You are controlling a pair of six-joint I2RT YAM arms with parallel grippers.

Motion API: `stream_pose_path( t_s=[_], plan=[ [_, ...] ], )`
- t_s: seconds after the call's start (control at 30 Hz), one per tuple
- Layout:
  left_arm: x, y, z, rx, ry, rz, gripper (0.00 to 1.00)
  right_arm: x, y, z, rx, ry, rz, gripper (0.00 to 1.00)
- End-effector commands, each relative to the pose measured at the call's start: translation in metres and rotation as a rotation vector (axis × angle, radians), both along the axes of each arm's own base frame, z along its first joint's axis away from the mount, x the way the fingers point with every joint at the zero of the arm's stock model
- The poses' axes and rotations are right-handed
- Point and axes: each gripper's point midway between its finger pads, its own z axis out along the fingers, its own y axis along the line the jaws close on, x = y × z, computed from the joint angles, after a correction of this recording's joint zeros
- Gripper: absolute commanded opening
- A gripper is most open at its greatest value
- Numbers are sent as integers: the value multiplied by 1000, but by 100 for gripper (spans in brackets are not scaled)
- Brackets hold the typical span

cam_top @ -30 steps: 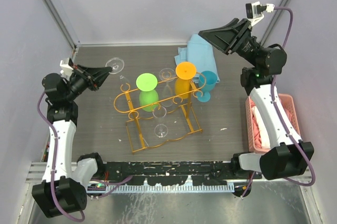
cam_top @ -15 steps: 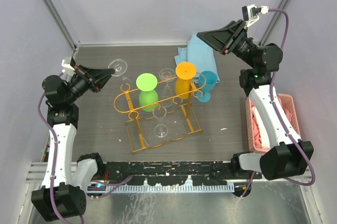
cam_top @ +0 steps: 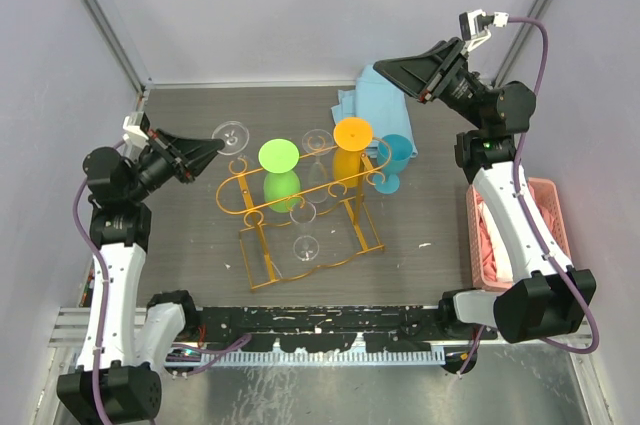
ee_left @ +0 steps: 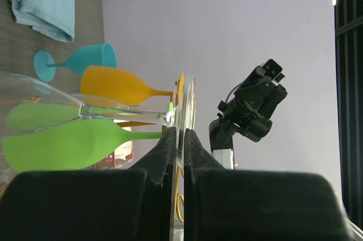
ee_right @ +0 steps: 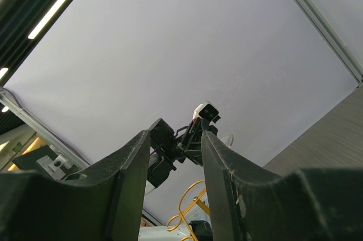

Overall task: Place the wine glass upside down on the wine glass rack
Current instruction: Turn the wine glass upside down at the wine rack.

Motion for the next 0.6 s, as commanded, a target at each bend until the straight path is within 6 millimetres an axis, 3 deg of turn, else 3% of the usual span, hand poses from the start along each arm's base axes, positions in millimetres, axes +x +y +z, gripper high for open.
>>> stream_pose_path(
  t_s=[0.0, 0.57],
  plan=[
    [-16, -6, 16, 53, -84, -30, 0, -15, -2, 19, 11, -78, -17, 47],
    [-29, -11, 11, 93, -86, -43, 0, -8, 6, 7, -8, -38, -24, 47]
  ],
)
